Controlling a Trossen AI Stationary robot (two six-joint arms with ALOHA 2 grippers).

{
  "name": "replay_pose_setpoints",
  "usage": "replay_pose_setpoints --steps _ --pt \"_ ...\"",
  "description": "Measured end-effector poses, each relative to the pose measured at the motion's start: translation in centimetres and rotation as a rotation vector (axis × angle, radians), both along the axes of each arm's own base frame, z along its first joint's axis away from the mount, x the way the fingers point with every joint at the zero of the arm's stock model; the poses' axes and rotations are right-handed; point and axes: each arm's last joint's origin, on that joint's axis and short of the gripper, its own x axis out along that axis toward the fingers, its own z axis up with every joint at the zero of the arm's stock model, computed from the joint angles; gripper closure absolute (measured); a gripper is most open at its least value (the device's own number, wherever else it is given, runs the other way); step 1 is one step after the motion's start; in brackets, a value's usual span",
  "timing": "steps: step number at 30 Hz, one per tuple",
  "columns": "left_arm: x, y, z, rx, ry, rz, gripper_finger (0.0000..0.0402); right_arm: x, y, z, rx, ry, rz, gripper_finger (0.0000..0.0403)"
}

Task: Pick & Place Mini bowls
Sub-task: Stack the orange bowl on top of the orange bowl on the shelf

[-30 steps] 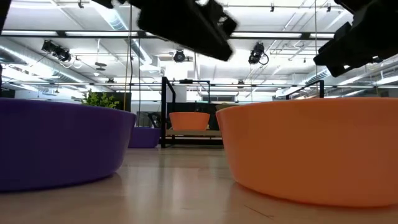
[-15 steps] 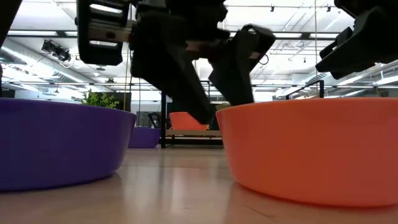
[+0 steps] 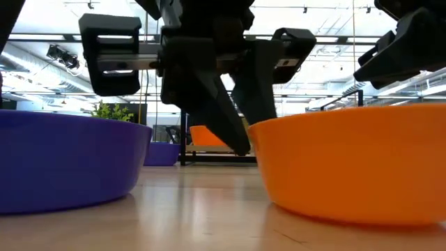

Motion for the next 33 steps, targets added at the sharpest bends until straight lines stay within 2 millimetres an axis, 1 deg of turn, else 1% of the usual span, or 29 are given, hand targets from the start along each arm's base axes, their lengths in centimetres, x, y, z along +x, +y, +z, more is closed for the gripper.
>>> replay_pose_setpoints --steps 8,10,12,15,18,22,25,29,31,33 --pt "-0.1 -0.3 0.0 -0.007 0.002 0.008 0.039 0.0 0.0 0.0 -0.003 0.004 0.0 0.0397" --pt "-0.2 -0.4 0.3 -0.01 0.008 0.035 0.0393 0.0 0.0 0.0 -0.003 0.004 0.0 0.0397" --pt "-0.3 -0.4 0.8 -0.013 0.009 0.106 0.039 0.0 0.0 -0.1 -0.004 0.005 0.0 0.0397" --pt "-0.8 -0.1 2.4 -0.016 0.015 0.211 0.0392 0.0 0.0 -0.1 -0.005 0.006 0.0 0.0397" --pt "-1.4 1.0 4.2 -0.028 0.036 0.318 0.0395 0.0 0.0 -0.1 -0.005 0.007 0.0 0.0397" --pt "-1.6 3.6 6.6 -0.04 0.011 0.559 0.0394 0.0 0.0 -0.1 -0.001 0.009 -0.003 0.0397" --pt "-1.7 6.4 8.2 -0.05 -0.027 0.787 0.0396 0.0 0.0 -0.1 -0.001 0.009 -0.003 0.0397" --pt "-2.0 11.7 9.9 -0.05 -0.069 1.098 0.0393 0.0 0.0 -0.1 0.0 0.009 -0.003 0.0397" --pt "-1.9 14.5 10.1 -0.063 -0.077 1.206 0.0394 0.0 0.0 -0.1 -0.001 0.009 -0.003 0.0397" --pt "-1.9 17.2 10.1 -0.082 -0.066 1.278 0.0396 0.0 0.0 -0.1 -0.001 0.009 -0.003 0.0397"
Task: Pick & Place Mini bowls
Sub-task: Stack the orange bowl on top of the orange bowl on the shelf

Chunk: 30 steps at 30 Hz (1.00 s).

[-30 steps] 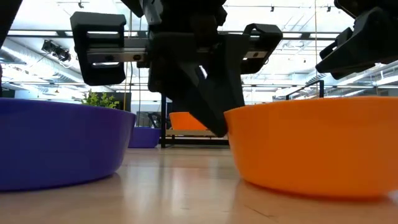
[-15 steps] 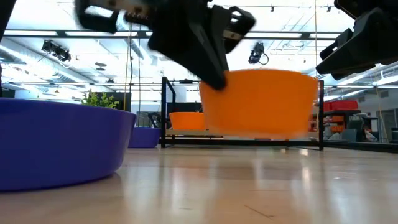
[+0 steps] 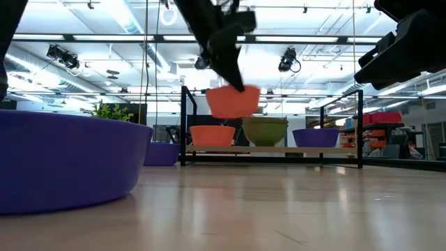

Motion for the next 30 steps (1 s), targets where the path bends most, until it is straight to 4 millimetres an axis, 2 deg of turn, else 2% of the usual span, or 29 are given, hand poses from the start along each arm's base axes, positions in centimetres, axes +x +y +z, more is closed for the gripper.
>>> replay_pose_setpoints --steps 6,12,17,27,30 --pt "-0.6 6.9 0.0 -0.019 -0.018 0.153 0.0392 0.0 0.0 0.0 -0.001 0.001 0.0 0.0397" --pt "-1.6 10.8 -0.1 -0.029 -0.016 0.246 0.0396 0.0 0.0 0.0 -0.004 0.005 0.0 0.0397" --pt "-1.9 11.9 -0.1 -0.079 -0.029 0.263 0.0388 0.0 0.0 -0.1 -0.004 0.006 0.0 0.0397" --pt "-2.0 12.0 -0.2 -0.123 -0.035 0.255 0.039 0.0 0.0 -0.1 -0.005 0.006 0.0 0.0397" --pt "-1.8 12.0 -0.8 -0.127 -0.016 0.256 0.0387 0.0 0.0 -0.1 -0.005 0.006 0.0 0.0397"
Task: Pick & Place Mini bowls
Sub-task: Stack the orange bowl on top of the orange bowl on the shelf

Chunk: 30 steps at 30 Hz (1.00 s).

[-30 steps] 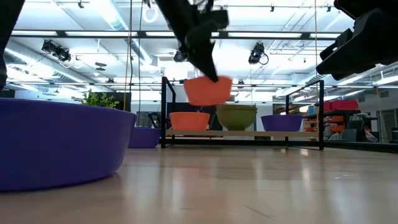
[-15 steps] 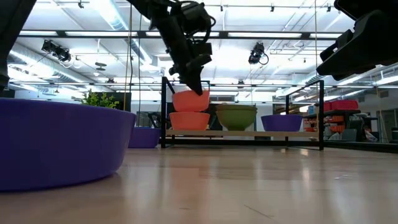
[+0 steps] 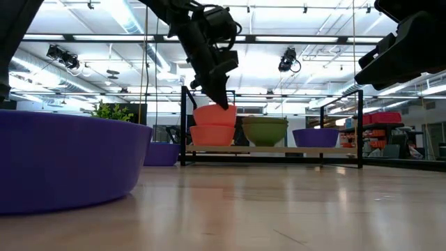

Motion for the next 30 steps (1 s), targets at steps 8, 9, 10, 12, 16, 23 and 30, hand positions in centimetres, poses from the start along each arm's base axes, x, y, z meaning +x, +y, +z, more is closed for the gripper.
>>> replay_pose_setpoints --steps 8,9,10,12,16,23,30 --pt "0.3 0.2 -1.4 0.018 0.06 0.025 0.0389 0.0 0.0 0.0 -0.003 0.005 0.0 0.0397" --pt "0.4 0.2 -1.5 0.02 0.053 0.025 0.0386 0.0 0.0 0.0 -0.004 0.006 0.0 0.0397" --pt "0.4 0.3 -1.5 0.021 0.054 0.024 0.0383 0.0 0.0 -0.1 -0.005 0.007 0.0 0.0397" --pt "0.4 0.2 -1.5 0.017 0.056 0.029 0.0378 0.0 0.0 -0.1 -0.005 0.007 0.0 0.0397" --pt "0.4 0.2 -1.5 0.009 0.052 0.039 0.0376 0.0 0.0 -0.1 -0.005 0.008 -0.001 0.0397" --pt "0.4 0.2 -1.5 0.004 0.051 0.049 0.0369 0.0 0.0 -0.1 -0.005 0.01 -0.001 0.0397" --pt "0.4 0.2 -1.5 0.003 0.051 0.049 0.0304 0.0 0.0 -0.1 -0.004 0.01 -0.002 0.0397"
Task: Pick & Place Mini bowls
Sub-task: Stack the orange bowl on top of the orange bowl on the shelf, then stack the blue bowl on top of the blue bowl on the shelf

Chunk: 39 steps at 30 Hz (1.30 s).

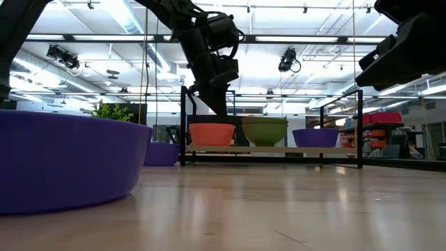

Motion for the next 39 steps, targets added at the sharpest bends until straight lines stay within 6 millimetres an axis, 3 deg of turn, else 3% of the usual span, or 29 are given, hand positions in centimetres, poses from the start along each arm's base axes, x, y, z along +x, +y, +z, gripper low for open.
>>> replay_pose_setpoints --steps 5,10,14,20,25,28,34,39 --pt "0.0 -0.1 0.5 -0.023 -0.036 -0.026 0.0261 0.0 0.0 0.0 0.0 0.0 0.0 0.0397" --pt "-0.5 -2.1 3.4 -0.072 -0.13 -0.157 0.0256 0.0 0.0 0.0 -0.001 -0.002 0.0 0.0397" --pt "-1.3 -6.9 6.0 -0.059 -0.143 -0.338 0.0273 0.0 0.0 0.0 -0.007 -0.008 -0.011 0.0397" --pt "-2.5 -17.2 8.0 -0.046 -0.155 -0.628 0.0301 0.0 0.0 0.1 -0.006 -0.012 -0.014 0.0397" --pt "-4.9 -25.2 6.0 -0.027 -0.075 -0.884 0.0318 0.1 0.0 0.1 -0.005 -0.014 -0.014 0.0397" --pt "-6.9 -28.5 3.9 -0.037 -0.013 -0.903 0.0327 0.1 0.0 0.2 -0.009 -0.023 -0.008 0.0397" --pt "-10.6 -31.8 -0.1 0.06 0.038 -0.689 0.0342 0.5 0.3 1.1 -0.032 -0.118 0.034 0.0397" --pt "-13.3 -33.6 -2.0 0.064 0.009 -0.538 0.035 1.1 0.1 1.8 -0.019 -0.176 0.085 0.0397"
